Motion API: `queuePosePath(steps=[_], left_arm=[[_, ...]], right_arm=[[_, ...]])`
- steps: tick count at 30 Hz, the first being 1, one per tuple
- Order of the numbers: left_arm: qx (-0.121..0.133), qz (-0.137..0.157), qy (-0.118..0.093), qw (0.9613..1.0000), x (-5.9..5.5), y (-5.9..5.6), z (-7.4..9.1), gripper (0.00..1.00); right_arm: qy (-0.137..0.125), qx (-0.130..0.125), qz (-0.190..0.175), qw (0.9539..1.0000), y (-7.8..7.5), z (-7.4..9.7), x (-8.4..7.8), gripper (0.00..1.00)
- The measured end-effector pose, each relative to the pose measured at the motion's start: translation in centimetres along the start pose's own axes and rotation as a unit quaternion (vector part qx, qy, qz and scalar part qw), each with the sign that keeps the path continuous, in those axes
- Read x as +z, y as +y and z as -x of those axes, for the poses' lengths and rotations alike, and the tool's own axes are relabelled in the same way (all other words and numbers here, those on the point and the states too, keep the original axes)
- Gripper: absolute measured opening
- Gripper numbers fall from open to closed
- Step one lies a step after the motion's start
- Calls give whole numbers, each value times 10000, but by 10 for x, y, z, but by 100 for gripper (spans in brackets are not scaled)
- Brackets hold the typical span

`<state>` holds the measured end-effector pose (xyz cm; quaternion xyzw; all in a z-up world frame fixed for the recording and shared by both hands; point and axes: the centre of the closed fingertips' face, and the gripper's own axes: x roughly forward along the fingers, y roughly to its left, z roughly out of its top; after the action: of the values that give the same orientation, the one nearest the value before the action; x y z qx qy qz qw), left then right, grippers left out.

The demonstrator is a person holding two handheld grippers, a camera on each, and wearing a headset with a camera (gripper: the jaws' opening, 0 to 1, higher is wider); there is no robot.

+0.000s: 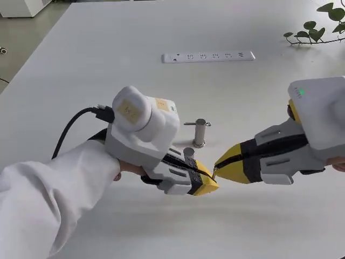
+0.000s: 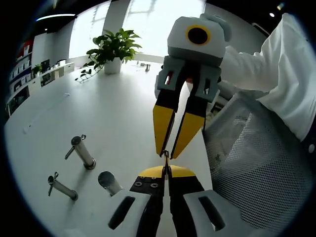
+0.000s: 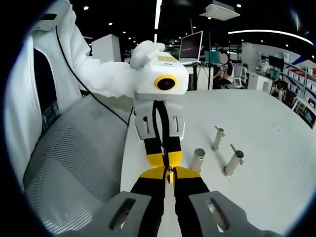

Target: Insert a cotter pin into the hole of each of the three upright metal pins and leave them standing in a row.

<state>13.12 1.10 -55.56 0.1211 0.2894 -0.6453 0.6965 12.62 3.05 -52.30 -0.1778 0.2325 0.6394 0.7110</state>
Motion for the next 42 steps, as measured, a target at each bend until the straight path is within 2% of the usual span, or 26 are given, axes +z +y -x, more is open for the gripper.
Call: queuePosePath(steps=[6,9,11,14,19,22,25,28,30,32,35,36,39,42], left_arm=[[-41,-102,38,9999,0,-3,1,0],[-28,-56,-55,10000,0,-1,5,0],[-35,75,-170,9998,2,1,9,0],[-58,36,-224,9997,4,1,12,0],[-175,-55,-177,9997,4,-5,14,0],[-122,-23,-228,9997,6,-3,18,0],[-73,-135,-136,9998,6,-2,20,0],[-83,-222,-61,9997,5,-3,21,0],[-68,-292,-6,9996,5,-3,20,0],[-78,-343,21,9994,5,-4,19,0],[-106,-412,76,9991,3,-6,17,0],[-116,-444,95,9989,3,-7,16,0],[-160,-466,60,9988,5,-8,14,0],[-177,-514,120,9984,4,-9,13,0]], right_arm=[[159,131,181,9996,4,-4,-3,0],[148,150,187,9996,4,-1,-2,0],[131,133,130,9997,2,2,-3,0],[106,143,110,9998,2,4,-3,0],[294,187,190,9992,6,5,-11,0],[424,347,216,9983,13,5,-19,0],[463,296,268,9981,12,4,-20,0],[330,238,82,9991,7,4,-16,0],[229,112,-10,9997,2,4,-12,0],[80,121,-149,9998,1,4,-6,0],[24,74,-290,9996,0,3,-3,15],[24,77,-264,9996,0,3,-3,16],[101,192,-177,9996,5,2,-5,0],[120,226,-189,9995,7,0,-6,1]])
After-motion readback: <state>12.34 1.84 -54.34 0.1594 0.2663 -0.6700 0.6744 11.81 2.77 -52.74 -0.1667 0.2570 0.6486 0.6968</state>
